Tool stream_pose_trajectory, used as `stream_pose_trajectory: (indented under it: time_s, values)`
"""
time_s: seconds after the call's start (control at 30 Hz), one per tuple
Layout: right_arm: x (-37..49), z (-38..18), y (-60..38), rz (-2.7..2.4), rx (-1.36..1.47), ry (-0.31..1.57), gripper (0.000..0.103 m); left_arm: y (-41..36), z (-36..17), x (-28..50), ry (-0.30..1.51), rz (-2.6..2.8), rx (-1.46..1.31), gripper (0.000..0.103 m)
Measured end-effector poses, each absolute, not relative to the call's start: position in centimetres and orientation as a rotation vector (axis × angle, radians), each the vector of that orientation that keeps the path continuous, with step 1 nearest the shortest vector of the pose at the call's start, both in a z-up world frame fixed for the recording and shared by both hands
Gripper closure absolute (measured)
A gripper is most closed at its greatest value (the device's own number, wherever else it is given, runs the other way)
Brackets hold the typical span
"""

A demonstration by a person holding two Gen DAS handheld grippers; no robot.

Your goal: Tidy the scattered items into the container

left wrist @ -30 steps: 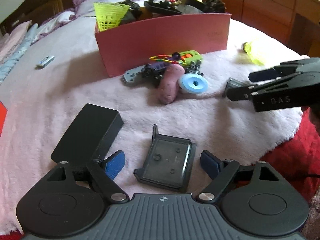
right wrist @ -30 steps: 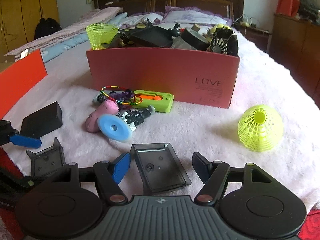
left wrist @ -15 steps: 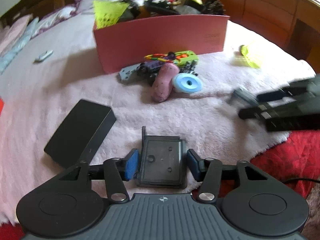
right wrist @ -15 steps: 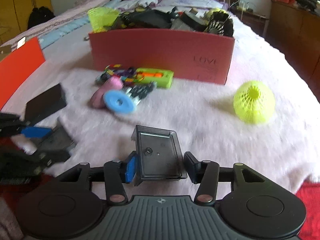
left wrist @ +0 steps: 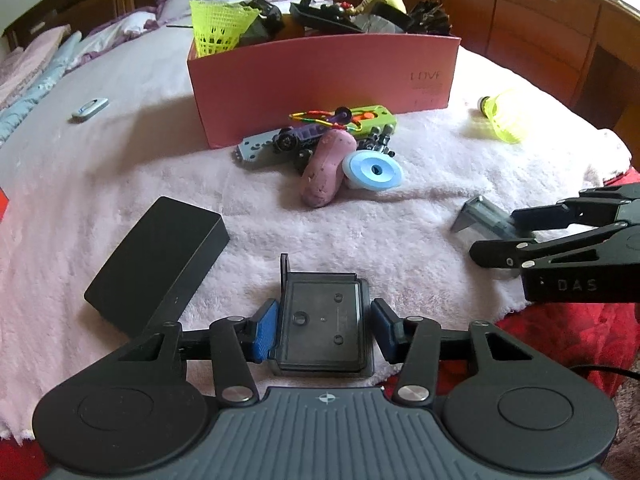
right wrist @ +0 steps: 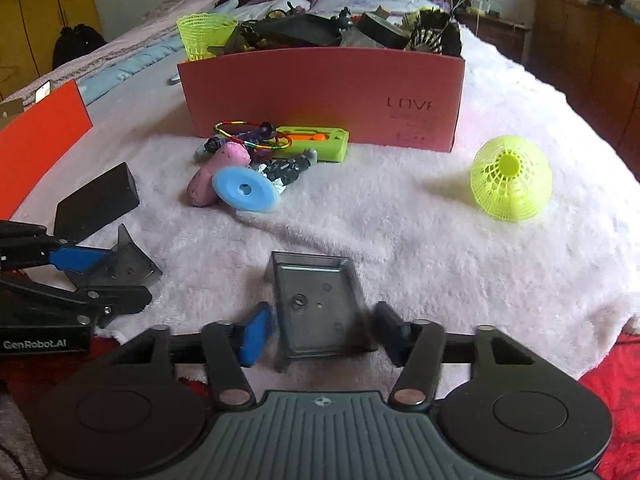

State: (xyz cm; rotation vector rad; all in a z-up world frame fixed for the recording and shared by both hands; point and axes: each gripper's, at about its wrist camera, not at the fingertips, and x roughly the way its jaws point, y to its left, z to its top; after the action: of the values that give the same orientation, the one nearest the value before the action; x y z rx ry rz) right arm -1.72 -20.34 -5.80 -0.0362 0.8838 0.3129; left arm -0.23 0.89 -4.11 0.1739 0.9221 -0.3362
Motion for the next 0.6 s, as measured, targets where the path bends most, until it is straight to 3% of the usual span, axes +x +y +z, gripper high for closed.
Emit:
stream_pose_trajectory:
  time_s: [0.6]
  values:
    - [-2.2, -1.7, -20.5, 0.321, -0.042, 0.779, 0.051, 1.7, 1.0, 0.9, 0.812, -0.33, 0.065, 0.053]
